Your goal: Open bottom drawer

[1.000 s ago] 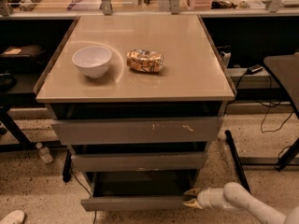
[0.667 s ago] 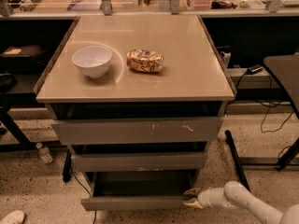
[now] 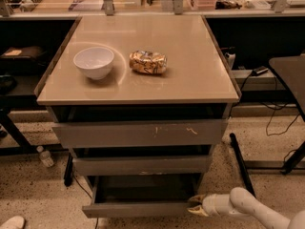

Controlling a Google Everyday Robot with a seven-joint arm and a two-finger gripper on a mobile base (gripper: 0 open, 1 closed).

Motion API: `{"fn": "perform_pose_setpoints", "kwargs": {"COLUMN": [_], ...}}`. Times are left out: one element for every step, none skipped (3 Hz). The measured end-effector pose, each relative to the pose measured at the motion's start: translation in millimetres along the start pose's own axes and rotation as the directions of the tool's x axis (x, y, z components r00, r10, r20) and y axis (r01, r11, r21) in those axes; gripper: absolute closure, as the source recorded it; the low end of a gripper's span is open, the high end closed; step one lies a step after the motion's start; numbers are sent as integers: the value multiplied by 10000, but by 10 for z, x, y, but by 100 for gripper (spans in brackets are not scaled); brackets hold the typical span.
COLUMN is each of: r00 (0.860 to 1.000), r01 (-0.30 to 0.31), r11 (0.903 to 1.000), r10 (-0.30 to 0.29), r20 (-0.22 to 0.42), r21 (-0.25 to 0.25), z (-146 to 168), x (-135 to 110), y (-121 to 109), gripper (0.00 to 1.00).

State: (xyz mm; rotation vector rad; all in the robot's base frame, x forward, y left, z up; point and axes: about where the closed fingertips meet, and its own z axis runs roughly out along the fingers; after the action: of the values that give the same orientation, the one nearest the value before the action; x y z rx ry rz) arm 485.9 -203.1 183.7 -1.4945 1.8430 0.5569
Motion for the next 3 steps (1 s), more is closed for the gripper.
{"fn": "perform_pose_setpoints", "kwargs": {"r00": [10000,10000,9999], "r01": [-12,-2,-18], "r11": [9999,9999,9997], "r10": [12,3,20], "r20": [47,39,100], "r21": [-100,-107,-235], "z": [-53,-74,-139], "x": [34,20,70], "y": [140,142,306], "gripper": [100,100,100]}}
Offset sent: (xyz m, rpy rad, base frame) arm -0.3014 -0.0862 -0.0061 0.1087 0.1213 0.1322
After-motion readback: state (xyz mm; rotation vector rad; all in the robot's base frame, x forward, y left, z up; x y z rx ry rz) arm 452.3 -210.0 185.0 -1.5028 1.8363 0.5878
